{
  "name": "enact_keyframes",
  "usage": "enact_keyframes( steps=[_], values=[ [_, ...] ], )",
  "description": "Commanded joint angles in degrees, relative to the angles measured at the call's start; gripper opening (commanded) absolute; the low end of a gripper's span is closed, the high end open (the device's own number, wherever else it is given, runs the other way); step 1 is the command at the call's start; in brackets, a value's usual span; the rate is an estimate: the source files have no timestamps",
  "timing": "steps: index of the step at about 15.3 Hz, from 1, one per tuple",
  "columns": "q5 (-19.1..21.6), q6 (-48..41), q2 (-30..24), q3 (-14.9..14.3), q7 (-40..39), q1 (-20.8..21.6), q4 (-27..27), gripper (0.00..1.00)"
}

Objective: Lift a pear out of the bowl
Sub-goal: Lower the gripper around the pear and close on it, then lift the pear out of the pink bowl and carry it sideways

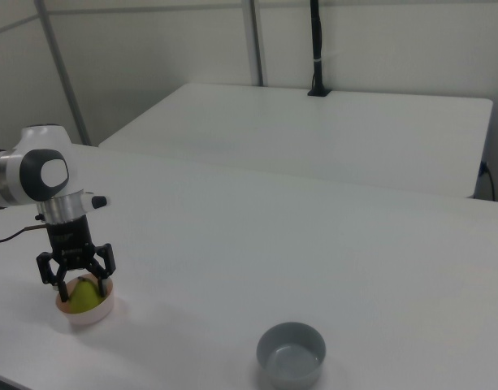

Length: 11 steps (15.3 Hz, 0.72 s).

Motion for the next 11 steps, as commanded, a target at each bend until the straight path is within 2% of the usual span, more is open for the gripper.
enact_keyframes(
  steps=[1, 4, 6, 9, 11],
  values=[
    [-0.82, 1.87, 0.34, 0.77, -0.75, 0.42, -1.07, 0.67],
    [-0.82, 1.78, 0.43, 0.77, -0.75, 0.42, -0.98, 0.49],
    [-0.82, 1.35, -0.09, 0.77, -0.75, 0.42, -0.90, 0.42],
    [-0.56, -1.37, -3.42, 0.94, -0.75, 0.33, -0.11, 0.40],
    [0.14, -7.06, -5.19, 0.94, -1.71, -0.02, 4.09, 0.40]
  ],
)
